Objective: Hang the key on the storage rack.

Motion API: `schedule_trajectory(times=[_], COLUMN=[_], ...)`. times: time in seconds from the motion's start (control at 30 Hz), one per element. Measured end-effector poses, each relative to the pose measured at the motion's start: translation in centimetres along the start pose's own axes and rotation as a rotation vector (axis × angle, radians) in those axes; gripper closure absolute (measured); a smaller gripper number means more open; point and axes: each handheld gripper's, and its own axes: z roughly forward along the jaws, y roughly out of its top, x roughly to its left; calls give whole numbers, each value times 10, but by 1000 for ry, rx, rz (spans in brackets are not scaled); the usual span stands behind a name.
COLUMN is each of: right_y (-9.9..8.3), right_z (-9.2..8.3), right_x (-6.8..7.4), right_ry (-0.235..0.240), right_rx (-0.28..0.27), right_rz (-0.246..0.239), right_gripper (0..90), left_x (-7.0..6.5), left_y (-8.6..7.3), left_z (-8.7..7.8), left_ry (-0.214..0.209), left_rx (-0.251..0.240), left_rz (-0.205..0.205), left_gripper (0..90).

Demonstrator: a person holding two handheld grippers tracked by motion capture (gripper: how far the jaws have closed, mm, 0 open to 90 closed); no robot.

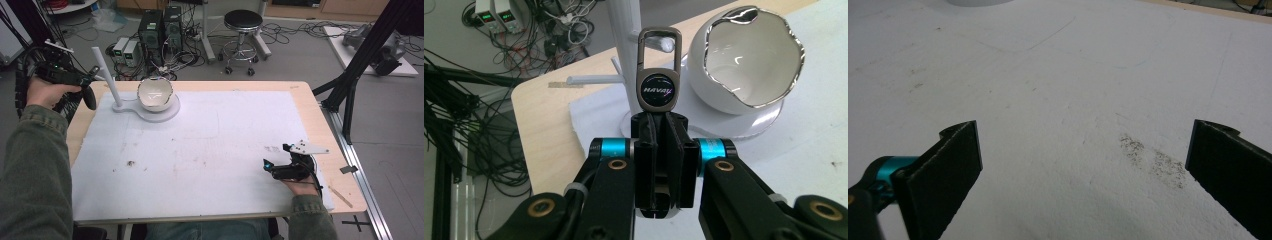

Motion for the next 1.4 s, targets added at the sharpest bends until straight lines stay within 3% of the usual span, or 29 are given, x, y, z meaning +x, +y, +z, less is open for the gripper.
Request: schedule_trajectory(times=[0.13, 0.4, 0.5, 0.63, 0.8, 0.93, 1.0, 1.27, 1.4], right_y=[0, 0, 0, 2, 2, 3, 3, 3, 3], right_z=[1, 2, 3, 3, 5, 6, 7, 6, 6], right_x=[-1, 0, 0, 1, 1, 1, 1, 0, 0], right_ry=[1, 5, 4, 7, 10, 14, 17, 30, 29], right_rx=[-2, 10, 14, 12, 15, 15, 16, 11, 5], right_rz=[-1, -4, -6, 1, -2, -10, -9, 2, 6], right_gripper=[5, 5, 5, 5, 5, 5, 5, 5, 5], left_x=[-1, -7, -5, -5, -8, -18, -23, -34, -42], left_y=[1, 3, 3, 2, -2, -7, -10, -19, -24], left_z=[7, 12, 9, 7, 9, 8, 7, 3, 4], left_ry=[8, -15, -56, -76, -59, -54, -72, -75, -118], left_rx=[16, 42, 34, 43, 82, 76, 59, 42, 38], left_rz=[1, -16, -43, -63, -83, -48, -33, -41, -19], left_gripper=[829, 804, 759, 621, 318, 212, 150, 63, 55])
